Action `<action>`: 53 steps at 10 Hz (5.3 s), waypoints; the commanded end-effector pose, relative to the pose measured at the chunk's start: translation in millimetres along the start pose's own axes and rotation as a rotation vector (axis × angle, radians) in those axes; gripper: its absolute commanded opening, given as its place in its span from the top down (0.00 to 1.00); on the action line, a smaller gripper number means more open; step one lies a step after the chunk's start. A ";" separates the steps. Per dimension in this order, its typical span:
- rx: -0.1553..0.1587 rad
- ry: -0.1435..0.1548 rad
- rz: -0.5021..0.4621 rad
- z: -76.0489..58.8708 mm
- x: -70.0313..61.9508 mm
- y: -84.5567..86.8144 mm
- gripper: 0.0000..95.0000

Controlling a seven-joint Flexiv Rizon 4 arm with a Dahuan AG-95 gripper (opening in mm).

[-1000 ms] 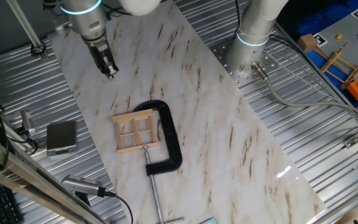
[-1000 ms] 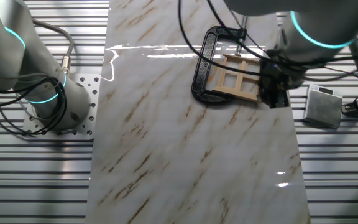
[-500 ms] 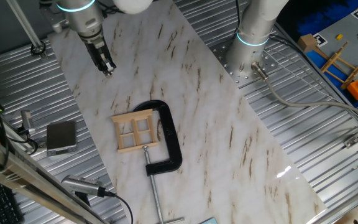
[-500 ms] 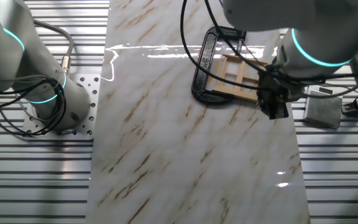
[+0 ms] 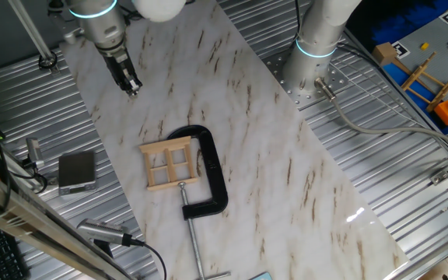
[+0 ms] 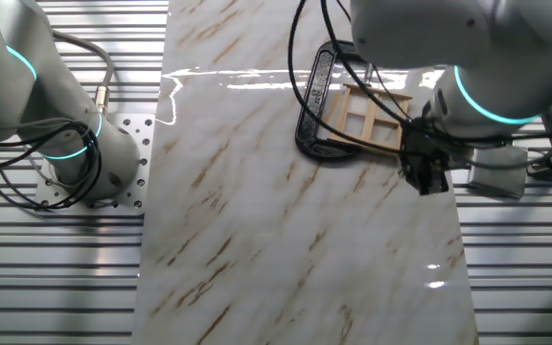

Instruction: Close a sliding window

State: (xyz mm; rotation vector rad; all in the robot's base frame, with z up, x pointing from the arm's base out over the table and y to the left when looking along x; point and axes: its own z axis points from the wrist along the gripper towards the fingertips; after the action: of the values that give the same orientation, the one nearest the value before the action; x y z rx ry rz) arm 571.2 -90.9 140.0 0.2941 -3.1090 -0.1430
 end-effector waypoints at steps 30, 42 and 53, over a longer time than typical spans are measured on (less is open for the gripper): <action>-0.007 0.044 0.083 60.1 -60.4 132.8 1.00; -0.118 0.011 0.277 83.6 -76.9 181.3 1.00; -0.132 0.008 0.286 105.0 -77.9 205.1 1.00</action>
State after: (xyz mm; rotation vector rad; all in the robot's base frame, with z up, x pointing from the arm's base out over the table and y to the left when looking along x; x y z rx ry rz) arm 605.9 133.8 53.8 -0.1563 -3.0715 -0.3372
